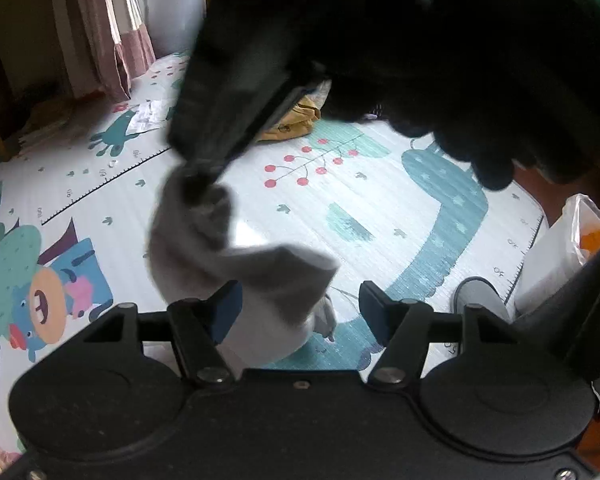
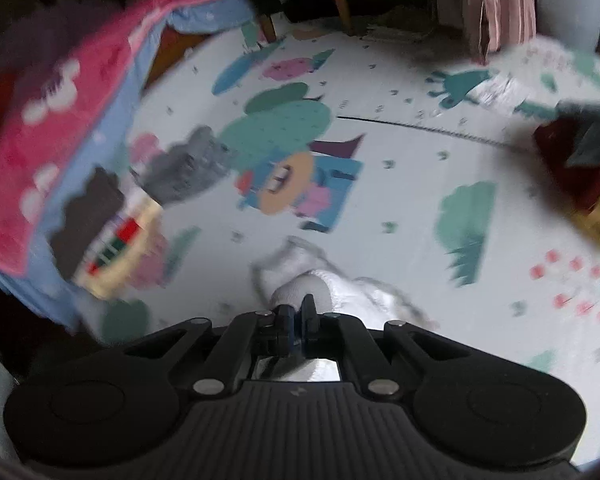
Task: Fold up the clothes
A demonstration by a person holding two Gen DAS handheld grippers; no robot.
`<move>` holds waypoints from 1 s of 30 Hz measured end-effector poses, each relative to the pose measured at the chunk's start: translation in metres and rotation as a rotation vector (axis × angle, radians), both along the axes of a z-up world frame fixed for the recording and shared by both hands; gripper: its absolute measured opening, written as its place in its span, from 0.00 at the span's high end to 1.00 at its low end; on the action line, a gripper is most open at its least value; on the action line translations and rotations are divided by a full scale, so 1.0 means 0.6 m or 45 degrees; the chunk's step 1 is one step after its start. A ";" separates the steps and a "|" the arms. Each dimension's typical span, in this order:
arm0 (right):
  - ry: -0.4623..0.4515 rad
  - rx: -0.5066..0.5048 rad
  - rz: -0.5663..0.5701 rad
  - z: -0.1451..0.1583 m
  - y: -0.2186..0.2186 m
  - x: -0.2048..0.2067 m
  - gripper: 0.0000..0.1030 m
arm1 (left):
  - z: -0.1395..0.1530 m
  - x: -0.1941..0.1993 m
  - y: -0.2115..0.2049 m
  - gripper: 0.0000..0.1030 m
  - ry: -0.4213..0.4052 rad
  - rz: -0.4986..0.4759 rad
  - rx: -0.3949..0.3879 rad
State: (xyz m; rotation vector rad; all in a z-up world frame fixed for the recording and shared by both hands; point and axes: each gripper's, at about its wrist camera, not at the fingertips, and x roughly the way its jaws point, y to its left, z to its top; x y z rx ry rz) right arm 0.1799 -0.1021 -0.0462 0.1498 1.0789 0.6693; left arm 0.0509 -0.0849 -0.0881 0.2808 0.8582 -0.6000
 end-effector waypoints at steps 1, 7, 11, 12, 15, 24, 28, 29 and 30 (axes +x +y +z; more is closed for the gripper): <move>0.004 0.024 0.000 0.003 0.003 0.001 0.95 | -0.001 -0.003 -0.002 0.36 -0.031 0.020 0.034; -0.051 0.038 0.033 0.027 0.019 0.006 0.95 | 0.000 0.002 0.024 0.72 -0.094 0.090 0.086; -0.102 0.015 0.045 0.039 0.013 0.007 0.95 | 0.012 0.022 0.063 0.93 -0.092 0.148 0.074; -0.115 0.013 0.040 0.042 0.009 0.008 0.95 | 0.019 0.027 0.071 0.93 -0.091 0.156 0.056; -0.175 -0.004 0.021 0.061 -0.005 0.011 0.95 | 0.052 0.034 0.081 0.96 -0.153 0.146 0.032; -0.591 -0.229 0.098 0.164 -0.073 0.004 0.95 | 0.198 0.043 0.078 0.98 -0.356 0.133 -0.184; -0.713 -0.293 0.114 0.203 -0.131 -0.006 0.95 | 0.247 0.039 0.063 0.98 -0.391 0.099 -0.284; -0.741 -0.311 0.118 0.213 -0.145 -0.010 0.95 | 0.258 0.036 0.058 0.98 -0.398 0.085 -0.311; -0.768 -0.328 0.121 0.222 -0.158 -0.014 0.95 | 0.268 0.033 0.051 0.98 -0.400 0.070 -0.341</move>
